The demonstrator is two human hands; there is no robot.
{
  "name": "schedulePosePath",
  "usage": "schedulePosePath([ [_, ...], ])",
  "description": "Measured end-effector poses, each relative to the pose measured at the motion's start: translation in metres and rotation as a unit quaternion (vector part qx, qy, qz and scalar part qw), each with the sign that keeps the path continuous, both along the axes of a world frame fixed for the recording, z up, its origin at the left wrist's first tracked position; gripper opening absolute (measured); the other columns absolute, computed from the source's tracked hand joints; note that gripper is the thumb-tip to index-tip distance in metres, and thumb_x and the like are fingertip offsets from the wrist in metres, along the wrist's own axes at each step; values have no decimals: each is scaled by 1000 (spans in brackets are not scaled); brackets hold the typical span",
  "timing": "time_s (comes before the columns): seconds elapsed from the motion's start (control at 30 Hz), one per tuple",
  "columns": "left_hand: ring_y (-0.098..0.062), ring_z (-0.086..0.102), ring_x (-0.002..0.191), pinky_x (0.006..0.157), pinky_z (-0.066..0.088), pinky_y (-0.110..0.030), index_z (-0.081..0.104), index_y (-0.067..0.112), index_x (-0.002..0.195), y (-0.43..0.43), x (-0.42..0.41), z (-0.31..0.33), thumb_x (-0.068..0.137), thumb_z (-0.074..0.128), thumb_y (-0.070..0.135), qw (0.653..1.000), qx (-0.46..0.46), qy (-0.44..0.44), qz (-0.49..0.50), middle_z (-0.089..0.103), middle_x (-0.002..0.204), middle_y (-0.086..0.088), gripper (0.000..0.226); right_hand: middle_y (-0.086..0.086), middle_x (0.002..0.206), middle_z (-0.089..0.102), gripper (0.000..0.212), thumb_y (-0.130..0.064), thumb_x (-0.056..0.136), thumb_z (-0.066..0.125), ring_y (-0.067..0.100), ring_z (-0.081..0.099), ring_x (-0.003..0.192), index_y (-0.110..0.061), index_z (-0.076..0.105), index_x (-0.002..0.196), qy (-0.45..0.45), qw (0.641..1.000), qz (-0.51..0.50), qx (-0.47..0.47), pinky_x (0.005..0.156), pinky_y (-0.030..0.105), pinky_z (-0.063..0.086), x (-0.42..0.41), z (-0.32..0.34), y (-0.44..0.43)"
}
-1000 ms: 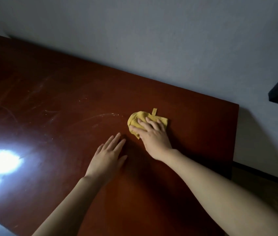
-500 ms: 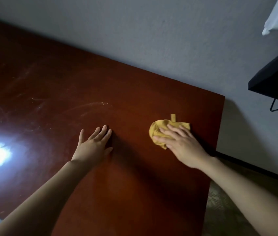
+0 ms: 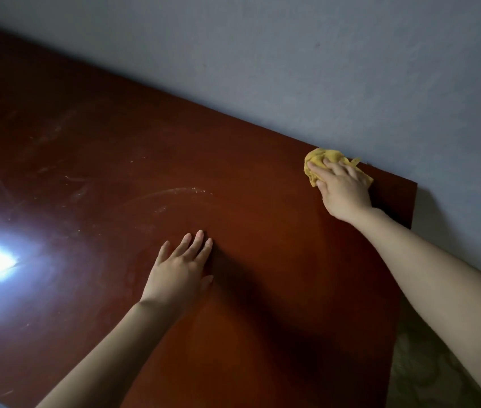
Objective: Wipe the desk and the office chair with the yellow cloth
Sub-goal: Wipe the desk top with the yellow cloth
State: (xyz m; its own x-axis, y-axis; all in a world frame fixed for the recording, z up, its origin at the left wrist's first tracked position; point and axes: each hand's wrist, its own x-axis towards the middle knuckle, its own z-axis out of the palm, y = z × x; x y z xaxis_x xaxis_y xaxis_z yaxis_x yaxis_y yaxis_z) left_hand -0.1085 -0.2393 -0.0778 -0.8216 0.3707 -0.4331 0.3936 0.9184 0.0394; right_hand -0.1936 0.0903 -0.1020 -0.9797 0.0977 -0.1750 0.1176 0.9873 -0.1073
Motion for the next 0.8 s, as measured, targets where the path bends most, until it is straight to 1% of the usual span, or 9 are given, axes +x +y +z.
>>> schedulePosePath([
  [0.2, -12, -9, 147, 118, -1, -42, -5, 29, 152, -8, -1, 0, 99, 34, 47, 999, 36, -10, 4, -12, 159, 8, 68, 0, 156, 20, 47, -27, 101, 32, 33, 19, 139, -40, 25, 146, -13, 1000, -13, -9, 112, 49, 19, -62, 3, -65],
  [0.33, -8, -9, 146, 117, -6, -35, 0, 31, 152, -15, 1, -3, 101, 31, 43, 997, 75, 1, 21, -10, 159, 11, 62, 0, 156, 18, 48, -25, 101, 33, 32, 16, 139, -41, 23, 145, -24, 1000, 15, -13, 111, 51, 18, -81, 1, -111],
  [0.4, -8, -12, 145, 116, -10, -35, -2, 30, 152, -21, 3, -4, 101, 29, 44, 997, 74, 16, 30, -10, 159, 10, 61, -1, 156, 20, 50, -24, 100, 34, 32, 15, 140, -42, 23, 145, -24, 998, 55, -14, 111, 52, 19, -81, 0, -134],
  [0.53, -13, -15, 145, 115, -14, -43, -3, 24, 152, -36, 8, -1, 100, 24, 48, 997, 18, 51, 62, -11, 159, 5, 64, -2, 156, 22, 53, -21, 99, 37, 31, 16, 141, -44, 23, 145, -8, 985, 169, -20, 112, 52, 18, -58, -4, -179],
  [0.67, -14, -10, 147, 116, -11, -45, -3, 21, 153, -48, 13, 3, 100, 24, 48, 996, -14, 25, 86, -8, 160, 4, 64, -5, 155, 23, 53, -19, 99, 35, 27, 15, 142, -46, 25, 144, -7, 964, 264, -33, 113, 51, 12, -17, -6, -199],
  [0.8, -14, -9, 147, 116, -9, -45, -7, 21, 152, -51, 18, 4, 100, 26, 48, 996, -22, 9, 90, -10, 160, 4, 67, -5, 154, 27, 51, -19, 100, 35, 25, 17, 142, -45, 27, 143, -8, 934, 355, -46, 115, 47, 7, 28, -3, -194],
])
